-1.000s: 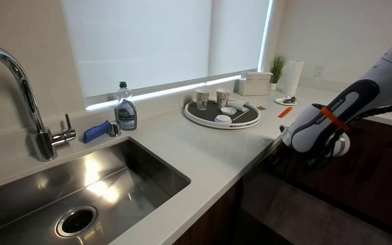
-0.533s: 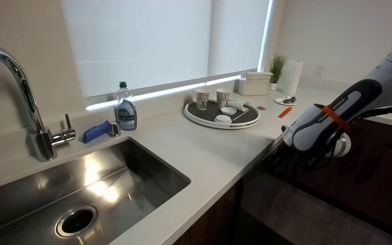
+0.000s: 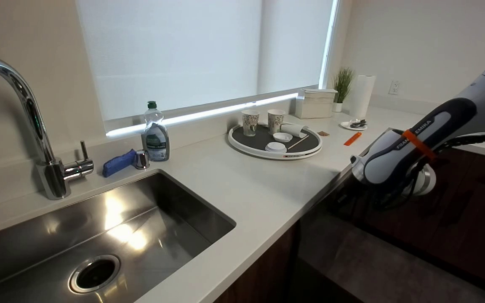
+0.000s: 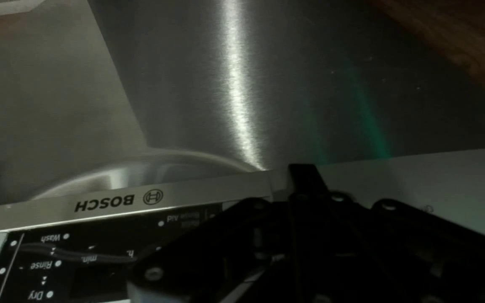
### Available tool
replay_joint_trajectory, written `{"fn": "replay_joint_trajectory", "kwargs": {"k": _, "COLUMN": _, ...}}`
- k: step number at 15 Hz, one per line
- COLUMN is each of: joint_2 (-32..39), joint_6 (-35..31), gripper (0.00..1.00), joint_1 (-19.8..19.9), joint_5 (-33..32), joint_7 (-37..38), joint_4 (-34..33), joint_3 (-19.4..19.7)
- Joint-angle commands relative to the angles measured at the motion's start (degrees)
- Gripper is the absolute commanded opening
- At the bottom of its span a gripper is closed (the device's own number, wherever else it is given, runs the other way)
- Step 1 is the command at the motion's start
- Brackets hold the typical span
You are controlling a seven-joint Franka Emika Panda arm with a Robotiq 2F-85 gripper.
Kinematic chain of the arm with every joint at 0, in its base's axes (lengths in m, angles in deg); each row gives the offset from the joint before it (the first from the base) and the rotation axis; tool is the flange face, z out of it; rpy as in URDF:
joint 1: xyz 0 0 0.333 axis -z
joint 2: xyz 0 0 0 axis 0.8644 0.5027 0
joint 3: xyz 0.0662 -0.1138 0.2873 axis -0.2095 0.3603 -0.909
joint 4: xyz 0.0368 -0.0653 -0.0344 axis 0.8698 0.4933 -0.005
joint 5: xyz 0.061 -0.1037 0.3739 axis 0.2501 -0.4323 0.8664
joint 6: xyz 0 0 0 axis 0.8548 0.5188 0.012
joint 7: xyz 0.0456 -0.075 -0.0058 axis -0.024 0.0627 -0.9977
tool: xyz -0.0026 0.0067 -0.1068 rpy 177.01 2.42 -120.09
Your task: Press the buttons on the dishwasher.
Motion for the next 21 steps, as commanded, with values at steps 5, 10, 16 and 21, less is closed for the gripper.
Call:
{"fn": "replay_joint_trajectory", "kwargs": {"k": 5, "joint_2": 2.16, "joint_6": 1.4, "gripper": 0.0, "joint_1": 4.91, "joint_5": -0.72, "joint_7": -0.05, "joint_4": -1.52, "joint_3": -5.82}}
{"fn": "replay_joint_trajectory", "kwargs": {"k": 10, "joint_2": -0.35, "joint_6": 5.27, "gripper": 0.0, "joint_1": 2.82, "joint_5": -0.77, "joint_7": -0.19, "joint_4": -0.68, "joint_3": -3.69}}
{"fn": "replay_joint_trajectory", "kwargs": {"k": 16, "joint_2": -3.7, "joint_6": 9.27, "gripper": 0.0, "joint_1": -0.84, "joint_5": 0.4, "joint_7": -0.86, "joint_4": 0.54, "joint_3": -0.42}}
{"fn": "replay_joint_trajectory", "kwargs": {"k": 21, "joint_2": -6.58, "joint_6": 9.68, "gripper": 0.0, "joint_1": -3.9, "joint_5": 0.62, "joint_7": -1.39, "joint_4": 2.36, "joint_3": 3.66}}
